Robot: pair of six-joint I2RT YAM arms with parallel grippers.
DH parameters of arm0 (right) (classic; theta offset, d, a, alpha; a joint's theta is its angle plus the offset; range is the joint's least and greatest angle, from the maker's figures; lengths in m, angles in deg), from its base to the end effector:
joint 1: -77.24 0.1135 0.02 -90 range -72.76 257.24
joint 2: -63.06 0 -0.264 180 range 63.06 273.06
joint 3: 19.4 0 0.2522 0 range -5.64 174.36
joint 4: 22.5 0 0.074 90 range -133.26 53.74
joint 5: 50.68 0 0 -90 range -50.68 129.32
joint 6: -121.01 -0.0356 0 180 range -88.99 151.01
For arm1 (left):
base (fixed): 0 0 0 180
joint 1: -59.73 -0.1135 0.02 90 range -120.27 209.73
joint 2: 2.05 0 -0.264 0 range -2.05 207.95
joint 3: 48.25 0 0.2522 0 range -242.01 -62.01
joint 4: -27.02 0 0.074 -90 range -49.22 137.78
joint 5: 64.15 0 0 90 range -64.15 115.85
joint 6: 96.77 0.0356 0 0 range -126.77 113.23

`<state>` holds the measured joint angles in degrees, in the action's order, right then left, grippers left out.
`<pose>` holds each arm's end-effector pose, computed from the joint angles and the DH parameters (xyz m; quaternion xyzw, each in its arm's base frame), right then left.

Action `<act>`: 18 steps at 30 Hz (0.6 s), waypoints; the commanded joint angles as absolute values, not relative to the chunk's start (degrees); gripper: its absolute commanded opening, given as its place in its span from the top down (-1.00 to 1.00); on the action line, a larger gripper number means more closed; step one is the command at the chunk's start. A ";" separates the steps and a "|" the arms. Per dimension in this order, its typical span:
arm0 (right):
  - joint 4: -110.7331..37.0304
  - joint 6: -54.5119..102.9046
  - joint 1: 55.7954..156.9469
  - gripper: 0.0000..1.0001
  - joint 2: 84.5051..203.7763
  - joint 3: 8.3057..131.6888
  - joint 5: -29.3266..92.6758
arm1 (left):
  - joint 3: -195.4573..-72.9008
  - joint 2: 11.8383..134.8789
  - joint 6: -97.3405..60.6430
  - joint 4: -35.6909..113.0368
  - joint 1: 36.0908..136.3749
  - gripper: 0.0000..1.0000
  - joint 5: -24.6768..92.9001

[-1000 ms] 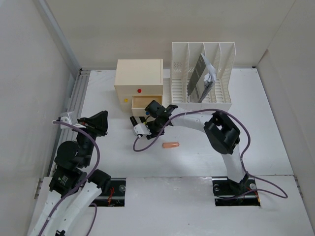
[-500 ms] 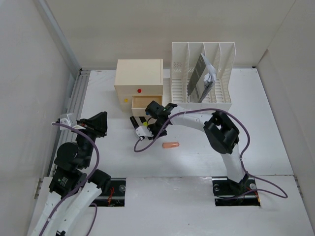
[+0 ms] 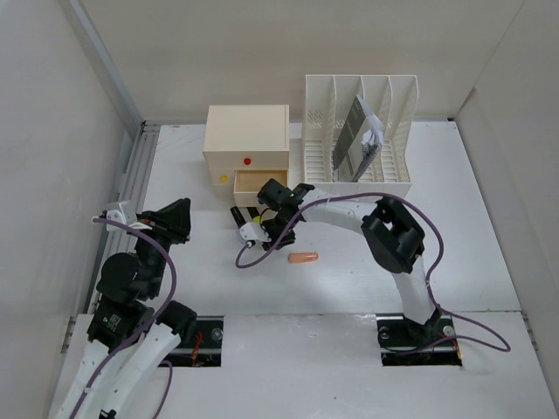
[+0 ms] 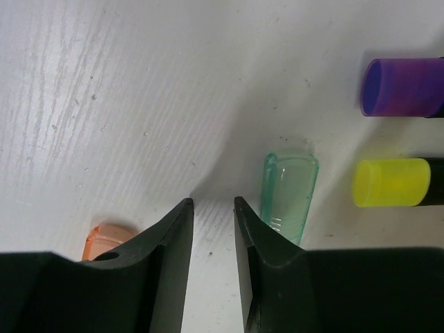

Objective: Organize the desk

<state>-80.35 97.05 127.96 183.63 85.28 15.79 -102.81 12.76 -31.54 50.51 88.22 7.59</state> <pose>0.2591 0.3393 0.1694 -0.8404 0.4836 0.1816 0.1641 0.0600 -0.0199 0.3724 -0.1076 0.5962 -0.2689 0.7487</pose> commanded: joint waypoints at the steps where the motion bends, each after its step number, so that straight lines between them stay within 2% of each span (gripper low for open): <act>1: -77.13 95.87 128.57 0.29 181.36 85.68 15.49 | -102.35 12.19 -31.47 48.69 88.47 0.69 7.13; 18: -77.13 95.35 128.57 0.31 179.69 87.53 16.38 | -102.35 12.19 -31.47 48.69 88.47 0.69 7.13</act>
<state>-78.10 95.65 127.96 181.56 85.65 16.46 -102.72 12.76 -31.57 50.51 88.22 7.59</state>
